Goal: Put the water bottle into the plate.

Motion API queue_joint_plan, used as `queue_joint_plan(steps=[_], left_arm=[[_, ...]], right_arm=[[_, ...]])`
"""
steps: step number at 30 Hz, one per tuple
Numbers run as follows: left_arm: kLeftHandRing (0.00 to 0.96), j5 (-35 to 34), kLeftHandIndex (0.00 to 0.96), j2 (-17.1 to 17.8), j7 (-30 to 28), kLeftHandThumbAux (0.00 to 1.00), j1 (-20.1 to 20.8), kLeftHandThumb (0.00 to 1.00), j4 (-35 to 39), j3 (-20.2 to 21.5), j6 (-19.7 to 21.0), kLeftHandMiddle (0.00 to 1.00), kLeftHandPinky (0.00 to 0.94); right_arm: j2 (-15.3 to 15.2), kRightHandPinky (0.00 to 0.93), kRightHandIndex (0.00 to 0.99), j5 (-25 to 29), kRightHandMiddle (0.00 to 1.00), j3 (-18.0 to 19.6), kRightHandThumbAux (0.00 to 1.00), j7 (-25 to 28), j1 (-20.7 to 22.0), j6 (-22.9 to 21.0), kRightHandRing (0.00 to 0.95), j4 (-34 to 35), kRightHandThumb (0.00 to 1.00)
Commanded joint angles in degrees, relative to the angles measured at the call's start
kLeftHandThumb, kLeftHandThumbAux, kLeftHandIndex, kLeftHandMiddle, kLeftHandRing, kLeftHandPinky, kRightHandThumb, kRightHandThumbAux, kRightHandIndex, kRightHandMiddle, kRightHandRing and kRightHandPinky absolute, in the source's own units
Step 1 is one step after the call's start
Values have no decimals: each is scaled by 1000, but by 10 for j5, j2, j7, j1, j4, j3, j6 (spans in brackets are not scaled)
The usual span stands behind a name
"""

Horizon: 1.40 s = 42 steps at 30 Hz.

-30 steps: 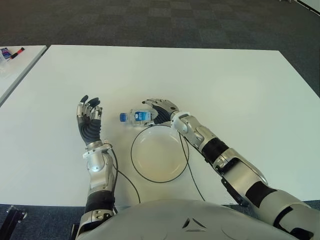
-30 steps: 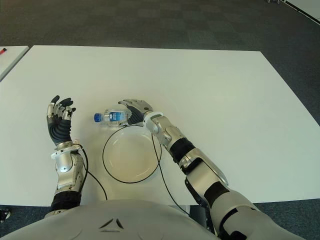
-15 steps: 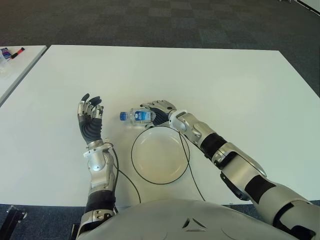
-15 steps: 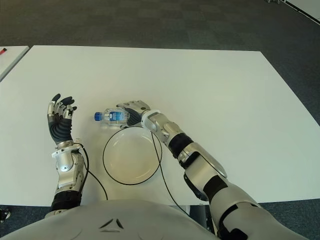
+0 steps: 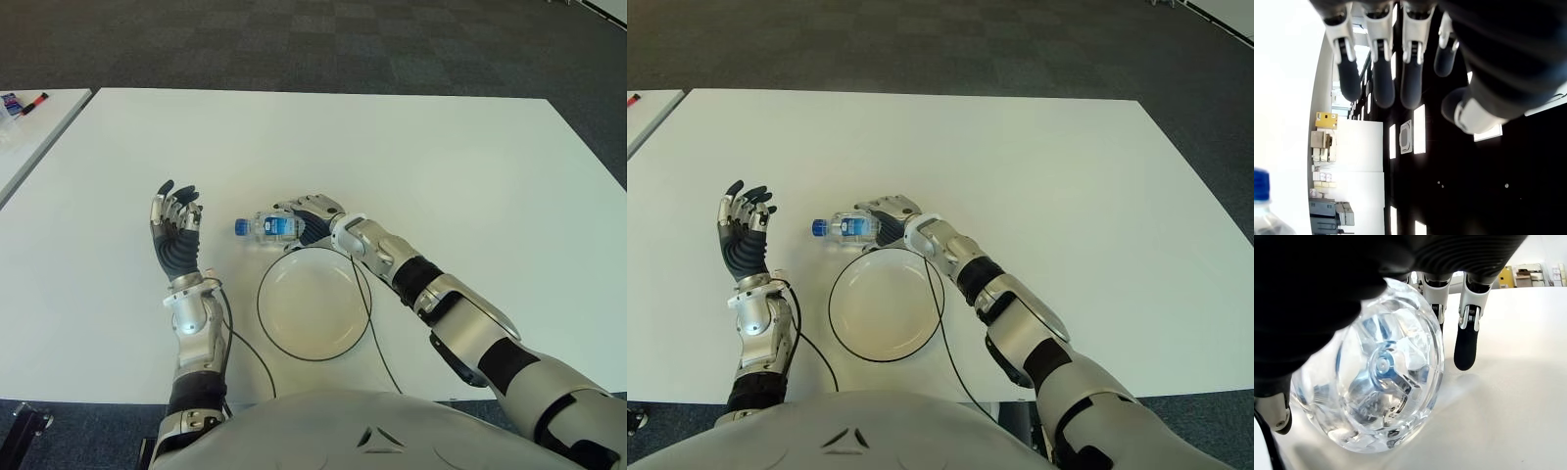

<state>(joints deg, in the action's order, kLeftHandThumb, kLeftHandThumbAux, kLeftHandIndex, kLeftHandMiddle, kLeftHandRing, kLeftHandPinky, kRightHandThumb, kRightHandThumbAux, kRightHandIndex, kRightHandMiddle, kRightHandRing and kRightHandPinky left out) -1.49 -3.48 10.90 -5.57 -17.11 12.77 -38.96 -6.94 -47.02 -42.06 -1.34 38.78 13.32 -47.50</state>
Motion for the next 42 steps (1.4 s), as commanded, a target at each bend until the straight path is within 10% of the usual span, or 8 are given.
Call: queue_joint_plan(steps=[1,35,42], left_arm=[[319,6,184,-1,7,658,4,536,-10,2,0,315,357],[321,22,196,1,22,599,19,603,-31,6,-22,311,359],[325,21,200,2,22,591,21,596,-34,3,-26,319,360]], right_arm=[[-1,390,75,-5,253,-5,535,0,1,9,323,-15,250],[-4,400,67,-5,250,0,496,-19,11,31,330,-30,360],[24,627,323,-5,471,-2,647,-78,33,48,550,-116,757]])
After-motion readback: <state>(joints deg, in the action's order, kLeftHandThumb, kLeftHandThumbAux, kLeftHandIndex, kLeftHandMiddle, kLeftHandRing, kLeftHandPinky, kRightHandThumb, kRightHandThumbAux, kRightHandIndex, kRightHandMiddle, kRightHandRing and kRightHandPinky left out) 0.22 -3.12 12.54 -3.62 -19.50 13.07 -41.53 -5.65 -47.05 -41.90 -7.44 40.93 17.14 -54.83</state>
